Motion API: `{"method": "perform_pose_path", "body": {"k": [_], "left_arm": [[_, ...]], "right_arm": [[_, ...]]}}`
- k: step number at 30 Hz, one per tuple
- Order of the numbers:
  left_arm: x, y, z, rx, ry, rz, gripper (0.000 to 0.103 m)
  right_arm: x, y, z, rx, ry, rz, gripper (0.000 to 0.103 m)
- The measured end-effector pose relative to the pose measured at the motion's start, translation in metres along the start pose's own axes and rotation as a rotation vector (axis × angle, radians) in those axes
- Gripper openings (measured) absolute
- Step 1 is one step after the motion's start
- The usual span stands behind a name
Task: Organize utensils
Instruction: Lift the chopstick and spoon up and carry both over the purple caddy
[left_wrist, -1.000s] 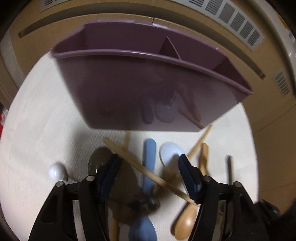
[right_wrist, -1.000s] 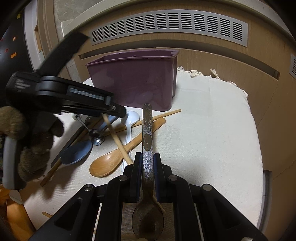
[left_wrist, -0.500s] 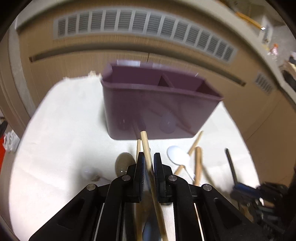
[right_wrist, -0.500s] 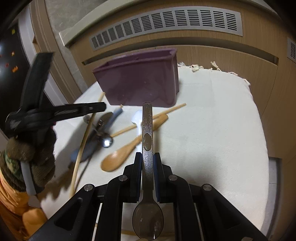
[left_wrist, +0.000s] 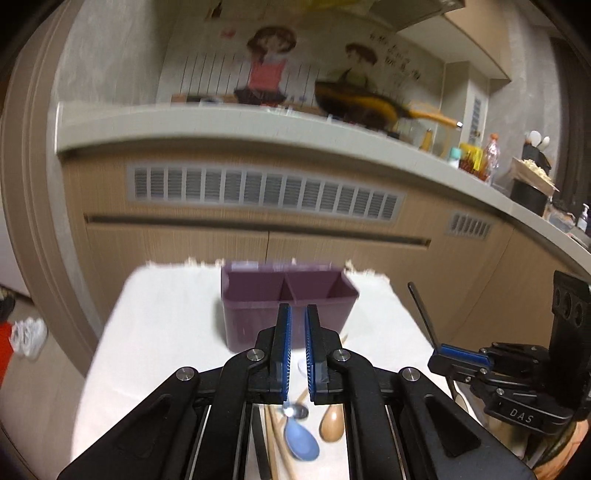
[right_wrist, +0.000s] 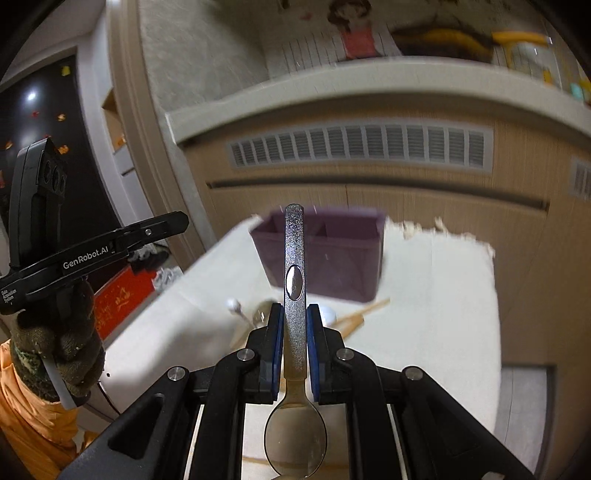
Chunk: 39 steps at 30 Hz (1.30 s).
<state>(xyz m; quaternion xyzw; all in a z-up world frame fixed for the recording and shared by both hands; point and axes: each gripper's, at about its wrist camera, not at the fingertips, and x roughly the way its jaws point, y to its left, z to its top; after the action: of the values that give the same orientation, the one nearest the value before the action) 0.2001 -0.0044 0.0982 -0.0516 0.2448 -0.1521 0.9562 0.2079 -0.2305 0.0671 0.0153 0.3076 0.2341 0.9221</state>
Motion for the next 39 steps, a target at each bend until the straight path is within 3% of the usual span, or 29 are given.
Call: {"method": "perform_pose_path", "body": {"k": [2, 4, 7, 9, 11, 19, 23, 28, 29, 31, 34, 39], "left_arm": [[0.001, 0.0, 0.008, -0.006, -0.001, 0.018, 0.007], [0.013, 0.008, 0.009, -0.035, 0.066, 0.019, 0.009], [0.049, 0.021, -0.012, -0.09, 0.241, 0.017, 0.015], [0.072, 0.03, -0.03, -0.121, 0.344, 0.028, 0.024], [0.098, 0.039, -0.048, -0.157, 0.422, 0.034, 0.024], [0.166, 0.035, -0.079, -0.066, 0.532, 0.113, 0.026], [0.178, 0.031, -0.079, -0.026, 0.532, 0.167, 0.026], [0.193, 0.01, -0.086, 0.159, 0.52, 0.3, 0.024], [0.19, 0.005, -0.088, 0.201, 0.51, 0.32, 0.016], [0.181, 0.005, -0.092, 0.211, 0.503, 0.304, 0.011], [0.155, 0.018, -0.093, 0.111, 0.487, 0.214, 0.007], [0.099, 0.027, -0.083, 0.016, 0.383, 0.141, 0.007]], "right_arm": [[-0.006, 0.004, 0.01, -0.019, -0.033, -0.02, 0.012], [-0.005, 0.005, 0.013, -0.024, -0.036, -0.025, 0.012], [0.002, 0.005, 0.005, -0.046, -0.008, -0.06, 0.012], [0.011, 0.005, -0.007, -0.061, 0.023, -0.094, 0.012], [0.024, -0.001, -0.022, -0.048, 0.077, -0.099, 0.012], [0.058, -0.028, -0.057, 0.025, 0.188, -0.091, 0.012], [0.064, -0.032, -0.064, 0.021, 0.206, -0.093, 0.012], [0.07, -0.034, -0.067, 0.017, 0.219, -0.101, 0.012], [0.07, -0.033, -0.068, 0.015, 0.219, -0.104, 0.012], [0.066, -0.03, -0.069, 0.006, 0.215, -0.107, 0.012], [0.059, -0.028, -0.069, -0.002, 0.204, -0.109, 0.012], [0.052, -0.025, -0.064, 0.009, 0.188, -0.097, 0.012]]}}
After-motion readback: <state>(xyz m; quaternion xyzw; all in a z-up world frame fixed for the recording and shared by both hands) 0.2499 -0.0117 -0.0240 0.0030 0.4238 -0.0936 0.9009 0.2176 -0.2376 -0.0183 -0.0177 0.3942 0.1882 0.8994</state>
